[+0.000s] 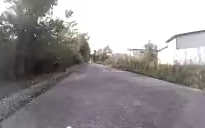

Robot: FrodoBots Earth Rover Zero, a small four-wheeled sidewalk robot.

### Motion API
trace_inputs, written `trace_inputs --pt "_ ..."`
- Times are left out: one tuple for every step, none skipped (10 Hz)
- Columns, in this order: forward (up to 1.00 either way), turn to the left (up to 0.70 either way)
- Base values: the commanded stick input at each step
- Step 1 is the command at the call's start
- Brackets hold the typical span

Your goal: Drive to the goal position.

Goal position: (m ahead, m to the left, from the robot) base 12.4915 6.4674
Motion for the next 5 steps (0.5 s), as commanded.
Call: trace_inputs --pt "0.7 0.0" --pt "0.7 0.0" --pt "0.7 0.0" --pt "0.7 0.0" --pt "0.7 0.0"
